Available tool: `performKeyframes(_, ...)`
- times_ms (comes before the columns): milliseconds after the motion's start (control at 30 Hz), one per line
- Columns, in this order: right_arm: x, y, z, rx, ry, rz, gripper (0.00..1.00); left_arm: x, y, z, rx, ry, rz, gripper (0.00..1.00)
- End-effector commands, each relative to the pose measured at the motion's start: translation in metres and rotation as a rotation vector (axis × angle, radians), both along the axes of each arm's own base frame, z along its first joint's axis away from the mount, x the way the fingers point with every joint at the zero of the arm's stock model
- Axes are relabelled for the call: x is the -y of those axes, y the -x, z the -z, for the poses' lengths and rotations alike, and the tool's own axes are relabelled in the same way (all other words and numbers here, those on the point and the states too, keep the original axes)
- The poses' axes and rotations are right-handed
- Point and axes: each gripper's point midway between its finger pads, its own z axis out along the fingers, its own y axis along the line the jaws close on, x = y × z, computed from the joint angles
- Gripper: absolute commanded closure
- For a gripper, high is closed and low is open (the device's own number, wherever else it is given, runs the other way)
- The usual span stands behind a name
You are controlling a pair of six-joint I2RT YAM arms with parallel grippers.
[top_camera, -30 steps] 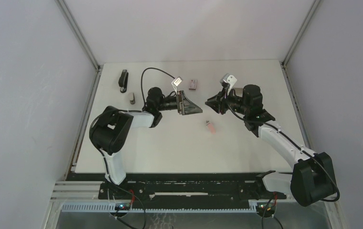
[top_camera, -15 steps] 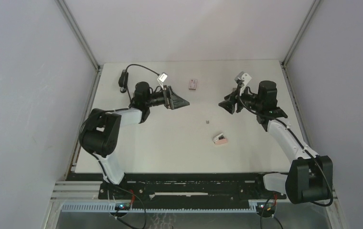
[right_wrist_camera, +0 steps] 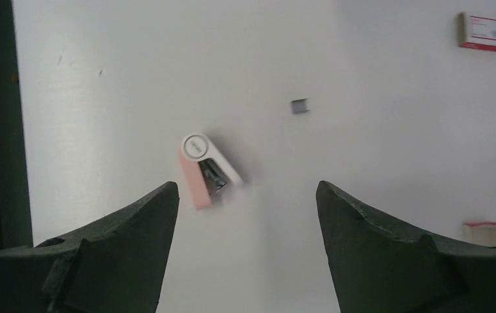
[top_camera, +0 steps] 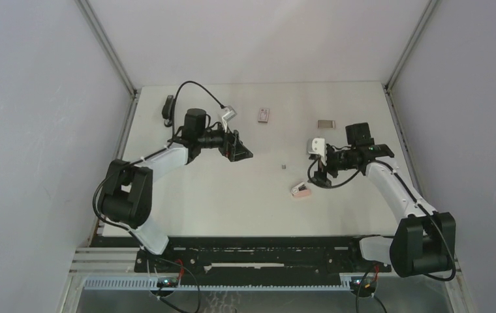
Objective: Unload the staples from the stapler
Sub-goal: Pick up the stapler from the center of the board.
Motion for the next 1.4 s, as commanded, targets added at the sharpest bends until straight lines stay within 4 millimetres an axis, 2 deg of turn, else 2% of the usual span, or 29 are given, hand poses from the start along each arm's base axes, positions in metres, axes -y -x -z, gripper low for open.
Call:
performKeyframes(0,-0.004,0.017,0.016,0.101,0.064,-0.213,0.24,-0.004,0.002,-0.030,0.223,-0.075,0.133,0.00)
performKeyframes(133,-0.004,-0.006,0.021,0.089,0.117,-0.200,0.30,-0.009,0.008,-0.024,0.240,-0.123,0.167,0.00)
performKeyframes(367,-0.013,-0.020,0.051,0.117,0.240,-0.273,0.34,-0.018,0.021,-0.014,0.250,-0.175,0.215,0.00)
performKeyframes(700,-0.028,-0.022,0.077,0.086,0.337,-0.329,0.48,-0.022,0.031,-0.005,0.252,-0.195,0.251,0.00)
performKeyframes(1233,-0.027,-0.012,0.105,0.029,0.418,-0.366,0.52,-0.020,0.032,-0.001,0.234,-0.172,0.256,0.00)
performKeyframes(1367,-0.028,-0.012,0.111,0.013,0.428,-0.360,0.58,-0.018,0.031,-0.001,0.230,-0.166,0.255,0.00)
